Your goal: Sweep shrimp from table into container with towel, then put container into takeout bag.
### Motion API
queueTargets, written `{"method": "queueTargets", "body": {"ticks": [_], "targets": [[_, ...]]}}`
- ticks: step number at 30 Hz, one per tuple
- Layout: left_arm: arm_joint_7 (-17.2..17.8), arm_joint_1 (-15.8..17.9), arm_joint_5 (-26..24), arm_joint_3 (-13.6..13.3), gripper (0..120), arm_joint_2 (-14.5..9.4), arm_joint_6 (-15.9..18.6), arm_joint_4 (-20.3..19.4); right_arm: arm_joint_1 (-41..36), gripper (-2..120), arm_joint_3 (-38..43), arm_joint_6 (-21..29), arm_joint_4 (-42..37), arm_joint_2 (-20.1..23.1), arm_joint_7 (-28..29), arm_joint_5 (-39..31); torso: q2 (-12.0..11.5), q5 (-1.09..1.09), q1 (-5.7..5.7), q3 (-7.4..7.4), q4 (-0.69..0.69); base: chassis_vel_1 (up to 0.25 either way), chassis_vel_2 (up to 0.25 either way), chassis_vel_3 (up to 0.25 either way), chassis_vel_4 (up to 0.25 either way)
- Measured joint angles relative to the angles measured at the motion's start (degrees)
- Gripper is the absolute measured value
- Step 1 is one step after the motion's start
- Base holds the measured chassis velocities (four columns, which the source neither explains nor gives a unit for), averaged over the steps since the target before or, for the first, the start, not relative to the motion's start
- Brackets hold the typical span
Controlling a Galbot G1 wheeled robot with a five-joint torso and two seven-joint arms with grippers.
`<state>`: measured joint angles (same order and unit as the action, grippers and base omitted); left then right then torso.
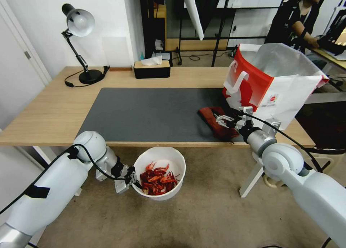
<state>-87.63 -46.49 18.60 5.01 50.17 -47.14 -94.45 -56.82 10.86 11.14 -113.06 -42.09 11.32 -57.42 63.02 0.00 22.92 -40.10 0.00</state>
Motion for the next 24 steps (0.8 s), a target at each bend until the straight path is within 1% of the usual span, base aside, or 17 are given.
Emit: {"method": "queueTargets", "body": {"ticks": [2, 3, 6, 7, 10, 11, 14, 15, 16, 20, 21, 24], "targets": [[0.0, -1.6, -0.5, 0.5, 0, -0.8, 0.0, -1.7, -2.0, 100, 2.0, 0.0, -2.4, 0.0, 0.1, 0.6, 0.0, 0.0, 0.0, 0.0, 0.0, 0.0, 0.0, 0.0, 0.0], [0.0, -1.6, -0.5, 0.5, 0, -0.8, 0.0, -1.7, -2.0, 100, 2.0, 0.0, -2.4, 0.0, 0.1, 0.6, 0.0, 0.0, 0.0, 0.0, 0.0, 0.0, 0.0, 0.0, 0.0], [0.0, -4.4, -1.6, 1.9, 0, -1.8, 0.0, -4.9, -6.5, 100, 5.8, 0.0, -6.6, 0.0, 0.1, 2.6, 0.0, 0.0, 0.0, 0.0, 0.0, 0.0, 0.0, 0.0, 0.0], [0.0, -4.4, -1.6, 1.9, 0, -1.8, 0.0, -4.9, -6.5, 100, 5.8, 0.0, -6.6, 0.0, 0.1, 2.6, 0.0, 0.0, 0.0, 0.0, 0.0, 0.0, 0.0, 0.0, 0.0], [0.0, -6.2, -2.2, 2.5, 0, -2.6, 0.0, -7.7, -10.7, 100, 9.0, -0.4, -9.5, 0.0, 0.0, 5.1, 0.0, 0.01, -0.01, 0.0, 0.0, 0.0, 0.0, 0.0, 0.0], [0.0, -6.2, -2.2, 2.5, 0, -2.6, 0.0, -7.7, -10.7, 100, 9.0, -0.4, -9.5, 0.0, 0.0, 5.1, 0.0, 0.01, -0.01, 0.0, 0.0, 0.0, 0.0, 0.0, 0.0], [0.0, -6.9, -2.5, 2.9, 0, -3.0, 0.0, -9.8, -15.9, 100, 11.9, -1.8, -11.9, -0.9, 0.1, 8.9, 0.0, 0.0, 0.0, 0.01, 0.0, 0.0, 0.0, 0.0, 0.0], [0.0, -6.9, -2.5, 2.9, 0, -3.0, 0.0, -9.8, -15.9, 100, 11.9, -1.8, -11.9, -0.9, 0.1, 8.9, 0.0, 0.0, 0.0, 0.01, 0.0, 0.0, 0.0, 0.0, 0.0], [0.0, -7.0, -2.5, 3.1, 0, -3.1, 0.0, -10.1, -17.8, 100, 12.6, -2.8, -12.4, -1.3, 0.0, 10.5, 0.0, 0.0, 0.0, 0.01, 0.0, 0.0, 0.0, 0.0, 0.0], [0.0, -7.1, -2.6, 3.2, 0, -3.2, 0.0, -10.3, -19.3, 100, 13.2, -3.8, -12.7, -1.6, -0.3, 12.0, 0.0, 0.0, -0.01, 0.01, -0.02, 0.0, 0.0, 0.0, 0.0], [0.0, -7.5, -2.8, 3.7, 0, -3.5, 0.0, -10.7, -21.0, 100, 13.5, -5.4, -12.9, -2.1, -0.9, 13.9, 0.0, -0.01, -0.01, 0.01, -0.03, 0.0, 0.0, 0.0, 0.0], [0.0, -7.7, -2.8, 3.9, 0, -3.6, 0.0, -10.9, -21.6, 100, 13.7, -6.0, -12.9, -2.4, -1.2, 14.7, 0.0, 0.0, -0.01, 0.0, -0.03, 0.0, 0.0, 0.0, 0.0]]}}
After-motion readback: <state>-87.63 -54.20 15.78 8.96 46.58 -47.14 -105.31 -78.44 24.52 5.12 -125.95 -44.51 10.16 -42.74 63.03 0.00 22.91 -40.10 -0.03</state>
